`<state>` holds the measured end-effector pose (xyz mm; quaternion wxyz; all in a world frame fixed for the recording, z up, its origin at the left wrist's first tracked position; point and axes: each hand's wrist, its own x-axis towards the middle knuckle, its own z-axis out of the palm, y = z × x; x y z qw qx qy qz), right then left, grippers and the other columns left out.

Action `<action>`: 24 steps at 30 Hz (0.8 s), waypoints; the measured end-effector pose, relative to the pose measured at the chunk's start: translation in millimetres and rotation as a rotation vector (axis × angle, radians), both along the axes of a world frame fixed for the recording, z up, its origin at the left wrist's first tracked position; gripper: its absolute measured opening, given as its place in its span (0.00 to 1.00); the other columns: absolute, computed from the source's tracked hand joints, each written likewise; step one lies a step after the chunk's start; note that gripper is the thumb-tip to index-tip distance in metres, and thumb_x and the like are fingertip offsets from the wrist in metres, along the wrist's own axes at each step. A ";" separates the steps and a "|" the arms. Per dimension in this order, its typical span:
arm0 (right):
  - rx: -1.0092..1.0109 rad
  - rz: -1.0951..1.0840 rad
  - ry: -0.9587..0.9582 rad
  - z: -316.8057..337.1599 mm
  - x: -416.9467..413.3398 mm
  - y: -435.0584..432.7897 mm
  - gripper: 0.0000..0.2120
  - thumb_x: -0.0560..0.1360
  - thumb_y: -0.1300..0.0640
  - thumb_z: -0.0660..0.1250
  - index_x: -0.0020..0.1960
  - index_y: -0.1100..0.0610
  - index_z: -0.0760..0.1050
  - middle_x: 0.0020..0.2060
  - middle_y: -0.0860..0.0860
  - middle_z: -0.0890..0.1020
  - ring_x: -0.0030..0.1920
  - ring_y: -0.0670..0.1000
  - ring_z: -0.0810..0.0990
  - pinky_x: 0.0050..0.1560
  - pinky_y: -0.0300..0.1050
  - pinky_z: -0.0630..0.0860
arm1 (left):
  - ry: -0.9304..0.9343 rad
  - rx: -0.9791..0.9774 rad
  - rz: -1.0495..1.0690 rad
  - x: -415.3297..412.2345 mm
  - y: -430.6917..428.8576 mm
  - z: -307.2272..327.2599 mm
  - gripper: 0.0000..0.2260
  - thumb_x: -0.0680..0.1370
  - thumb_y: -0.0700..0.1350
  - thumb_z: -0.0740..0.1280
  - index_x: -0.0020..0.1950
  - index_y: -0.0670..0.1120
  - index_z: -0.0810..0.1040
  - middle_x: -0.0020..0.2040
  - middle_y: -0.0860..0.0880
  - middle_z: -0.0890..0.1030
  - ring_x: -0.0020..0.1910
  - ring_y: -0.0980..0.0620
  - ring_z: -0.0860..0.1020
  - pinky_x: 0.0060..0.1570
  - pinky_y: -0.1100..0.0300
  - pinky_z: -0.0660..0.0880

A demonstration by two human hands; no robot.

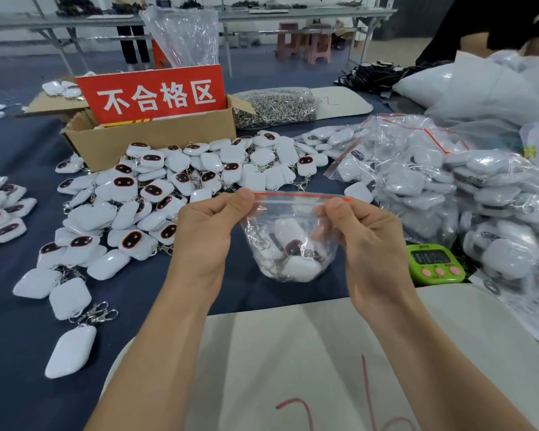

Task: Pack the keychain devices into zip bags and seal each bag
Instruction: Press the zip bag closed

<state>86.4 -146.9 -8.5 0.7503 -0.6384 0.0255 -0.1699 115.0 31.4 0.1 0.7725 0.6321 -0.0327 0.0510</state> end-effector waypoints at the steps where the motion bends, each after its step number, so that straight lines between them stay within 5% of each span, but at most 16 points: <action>1: 0.002 -0.010 -0.001 0.5 -0.8 0.8 0.12 0.77 0.53 0.68 0.39 0.52 0.87 0.30 0.52 0.83 0.35 0.51 0.78 0.44 0.42 0.76 | -0.004 0.003 -0.016 0.0 1.1 0.1 0.11 0.71 0.55 0.72 0.42 0.50 0.90 0.44 0.46 0.88 0.49 0.51 0.85 0.66 0.52 0.75; 5: -0.060 -0.060 -0.028 3.1 -2.8 18.7 0.02 0.73 0.54 0.76 0.42 0.52 0.86 0.34 0.49 0.86 0.35 0.47 0.81 0.38 0.39 0.77 | -0.041 -0.006 0.066 -1.0 -7.9 1.7 0.12 0.71 0.54 0.73 0.41 0.47 0.89 0.43 0.42 0.88 0.45 0.48 0.84 0.59 0.54 0.79; 10: -0.064 -0.099 -0.042 5.8 -4.8 28.8 0.07 0.72 0.63 0.78 0.38 0.54 0.85 0.31 0.50 0.84 0.31 0.46 0.80 0.35 0.38 0.76 | -0.045 -0.039 0.011 -1.9 -9.0 0.3 0.16 0.69 0.53 0.77 0.44 0.40 0.88 0.44 0.37 0.87 0.45 0.42 0.84 0.54 0.50 0.81; 14: -0.042 -0.027 -0.026 4.5 -7.9 27.5 0.10 0.74 0.65 0.77 0.35 0.56 0.83 0.30 0.54 0.83 0.31 0.47 0.80 0.34 0.39 0.75 | -0.117 0.069 -0.102 -5.7 -15.4 0.3 0.02 0.67 0.43 0.79 0.39 0.48 0.89 0.38 0.46 0.87 0.38 0.51 0.85 0.40 0.61 0.79; 18: 0.030 0.063 0.061 7.4 -7.2 22.5 0.07 0.72 0.62 0.78 0.36 0.56 0.84 0.33 0.56 0.84 0.35 0.52 0.81 0.39 0.45 0.77 | -0.144 0.102 -0.026 -7.5 -24.8 -1.6 0.06 0.69 0.39 0.80 0.36 0.50 0.88 0.36 0.48 0.87 0.36 0.52 0.84 0.38 0.61 0.78; 24: 0.100 0.132 0.088 6.3 -6.4 13.1 0.08 0.73 0.61 0.73 0.35 0.56 0.84 0.32 0.55 0.81 0.35 0.51 0.78 0.40 0.43 0.75 | 0.071 -0.001 0.100 -6.4 -24.6 2.5 0.08 0.66 0.51 0.78 0.35 0.47 0.88 0.36 0.44 0.86 0.34 0.49 0.84 0.36 0.58 0.80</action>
